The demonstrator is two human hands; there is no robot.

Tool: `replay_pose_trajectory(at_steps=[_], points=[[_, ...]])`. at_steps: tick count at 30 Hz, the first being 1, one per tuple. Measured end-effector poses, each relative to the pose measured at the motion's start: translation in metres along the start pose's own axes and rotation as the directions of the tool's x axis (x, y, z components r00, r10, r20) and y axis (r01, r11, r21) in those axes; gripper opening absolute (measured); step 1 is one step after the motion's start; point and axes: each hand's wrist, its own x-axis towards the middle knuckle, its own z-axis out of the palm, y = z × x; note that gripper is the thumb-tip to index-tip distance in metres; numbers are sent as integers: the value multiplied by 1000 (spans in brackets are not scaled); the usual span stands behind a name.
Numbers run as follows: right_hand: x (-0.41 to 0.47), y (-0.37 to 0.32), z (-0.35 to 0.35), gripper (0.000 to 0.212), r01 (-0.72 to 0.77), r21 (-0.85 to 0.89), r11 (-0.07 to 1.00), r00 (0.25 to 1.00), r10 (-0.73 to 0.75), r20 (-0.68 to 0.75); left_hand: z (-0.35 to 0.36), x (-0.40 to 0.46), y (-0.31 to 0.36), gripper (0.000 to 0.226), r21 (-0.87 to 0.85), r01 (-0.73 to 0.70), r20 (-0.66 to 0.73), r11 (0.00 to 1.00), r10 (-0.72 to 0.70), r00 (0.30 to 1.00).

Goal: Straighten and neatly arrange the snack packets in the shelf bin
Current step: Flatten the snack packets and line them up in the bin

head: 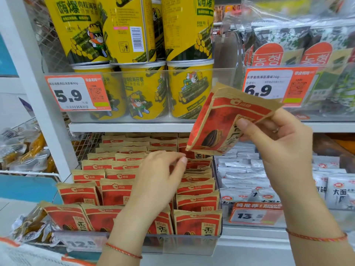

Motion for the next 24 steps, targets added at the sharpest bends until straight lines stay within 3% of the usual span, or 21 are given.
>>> replay_pose_trajectory(at_steps=[2, 4, 10, 20, 24], points=[[-2, 7, 3, 18, -4, -35, 999, 1000, 4, -6, 4, -1, 3, 46, 138, -30, 118, 990, 13, 993], [-4, 13, 7, 17, -1, -53, 999, 1000, 0, -26, 5, -1, 4, 50, 149, -25, 168, 988, -1, 986], [-5, 17, 6, 19, 48, -64, 997, 989, -56, -136, 5, 0, 4, 45, 146, -6, 193, 989, -23, 981], [-9, 35, 2, 22, 81, -160, 984, 989, -99, -106, 5, 2, 3, 39, 149, 0, 213, 989, -32, 977], [-14, 38, 5, 23, 172, -204, 964, 974, -197, -113, 6, 1, 3, 40, 177, -46, 201, 983, 9, 980]])
